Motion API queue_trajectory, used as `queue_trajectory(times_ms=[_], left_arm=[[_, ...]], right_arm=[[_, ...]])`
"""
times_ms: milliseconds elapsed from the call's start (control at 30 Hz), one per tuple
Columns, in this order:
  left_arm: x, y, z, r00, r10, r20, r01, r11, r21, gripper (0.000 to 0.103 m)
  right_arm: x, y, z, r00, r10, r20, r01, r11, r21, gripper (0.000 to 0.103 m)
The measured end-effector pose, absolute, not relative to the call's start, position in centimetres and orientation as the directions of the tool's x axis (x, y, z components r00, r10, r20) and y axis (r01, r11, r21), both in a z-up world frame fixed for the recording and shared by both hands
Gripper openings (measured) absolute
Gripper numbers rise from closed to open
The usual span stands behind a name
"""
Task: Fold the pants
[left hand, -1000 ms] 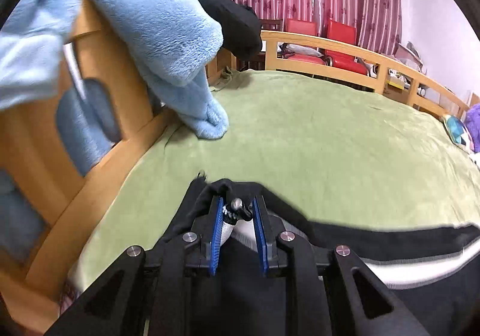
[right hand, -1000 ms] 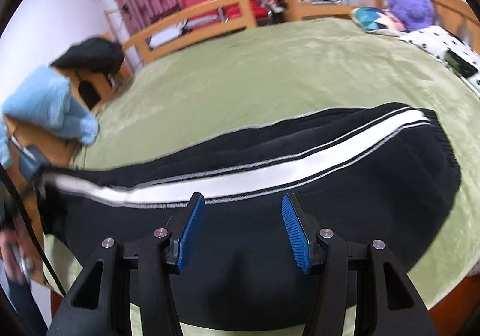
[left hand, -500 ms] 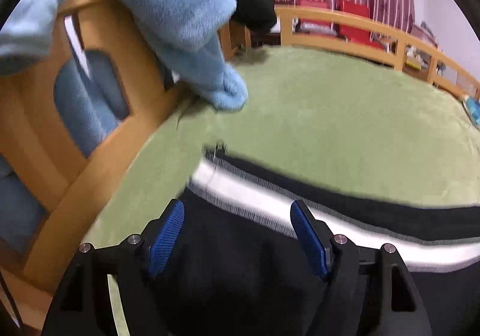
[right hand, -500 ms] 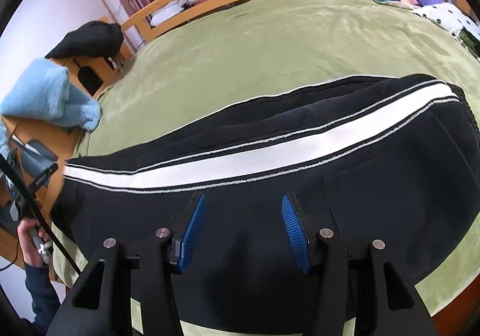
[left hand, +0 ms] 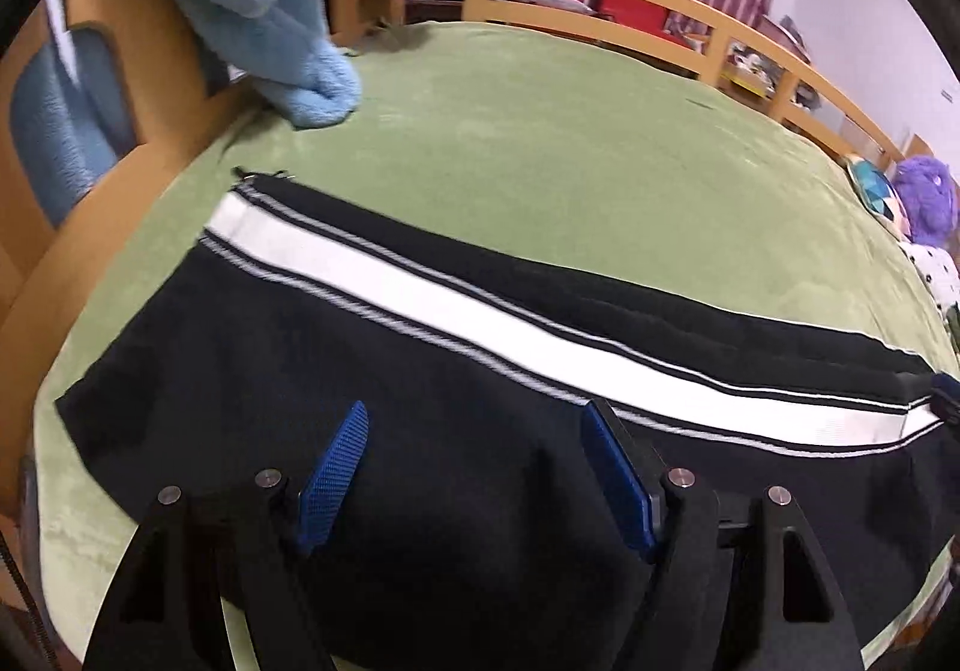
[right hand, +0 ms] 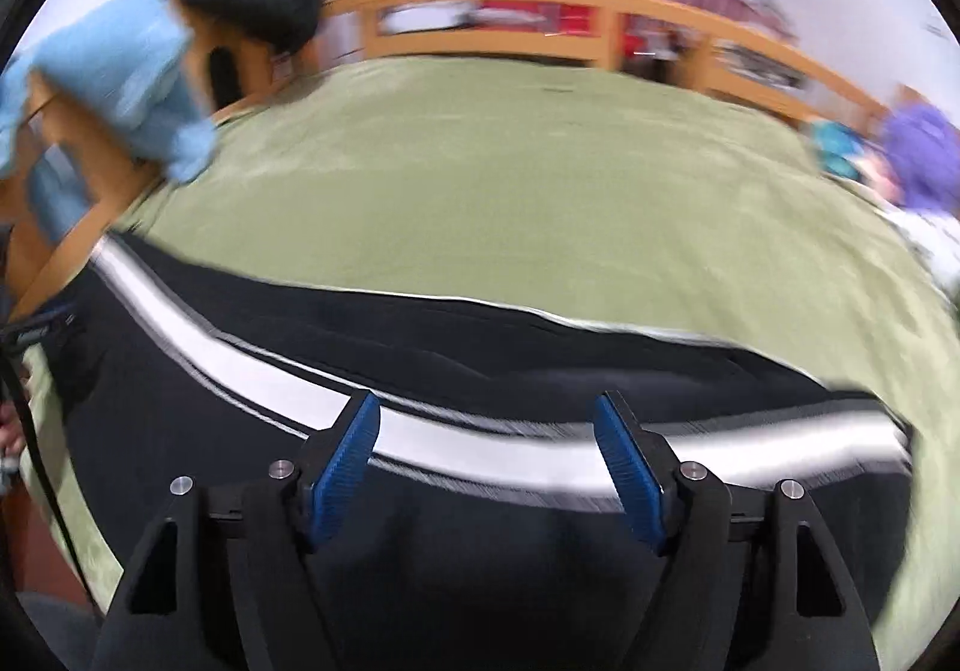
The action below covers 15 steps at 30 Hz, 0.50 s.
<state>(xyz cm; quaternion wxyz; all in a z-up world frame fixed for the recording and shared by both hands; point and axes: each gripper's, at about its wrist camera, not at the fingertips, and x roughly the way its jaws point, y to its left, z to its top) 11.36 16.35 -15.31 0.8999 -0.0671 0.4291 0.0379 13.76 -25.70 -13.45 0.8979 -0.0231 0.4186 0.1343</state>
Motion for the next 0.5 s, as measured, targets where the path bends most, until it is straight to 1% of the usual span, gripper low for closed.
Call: queue_trajectory(times_ms=[67,133,167,200,233,267,300,367,433,467,500], left_arm=[[11.6,16.0,-14.9,0.629,0.015,-0.777,-0.123,0.989,-0.08,0.072],[11.5,15.9,-14.4,0.636,0.029,-0.771,-0.127,0.99,-0.067,0.072],[11.3,16.2,-14.1,0.642,0.043,-0.766,-0.137,0.989,-0.059,0.072],[11.3,16.4,-13.9,0.642,0.052,-0.765,-0.145,0.988,-0.055,0.072],[11.0,16.8,-13.8,0.641,0.065,-0.765,-0.158,0.986,-0.049,0.072],[10.7,17.1,-13.7,0.64,0.076,-0.765,-0.171,0.984,-0.045,0.072],[10.2,17.8,-13.8,0.641,0.089,-0.763,-0.188,0.981,-0.042,0.072],[9.6,18.9,-14.0,0.64,0.115,-0.76,-0.218,0.975,-0.036,0.072],[9.0,20.3,-14.4,0.631,0.136,-0.764,-0.26,0.965,-0.043,0.072],[8.8,20.9,-14.6,0.626,0.137,-0.768,-0.276,0.96,-0.054,0.072],[8.4,21.5,-14.8,0.623,0.13,-0.772,-0.294,0.953,-0.077,0.072]], right_arm=[[16.2,-24.3,-15.5,0.56,0.276,-0.781,-0.347,0.934,0.082,0.073],[18.0,-23.2,-17.5,0.519,0.282,-0.807,-0.396,0.916,0.065,0.073],[18.8,-22.6,-18.5,0.497,0.278,-0.822,-0.413,0.909,0.058,0.071],[19.7,-22.1,-19.4,0.466,0.278,-0.84,-0.432,0.9,0.059,0.049],[20.4,-21.8,-20.1,0.426,0.283,-0.859,-0.45,0.89,0.07,0.03],[20.5,-21.7,-20.0,0.434,0.274,-0.858,-0.449,0.892,0.057,0.016],[20.5,-21.7,-19.2,0.467,0.274,-0.841,-0.455,0.89,0.037,0.01],[20.4,-22.6,-16.6,0.535,0.333,-0.777,-0.436,0.896,0.084,0.009],[21.5,-24.2,-14.5,0.557,0.405,-0.726,-0.403,0.895,0.19,0.009],[22.2,-24.6,-14.0,0.574,0.4,-0.715,-0.384,0.902,0.196,0.009],[22.8,-24.3,-14.3,0.583,0.371,-0.723,-0.367,0.914,0.173,0.009]])
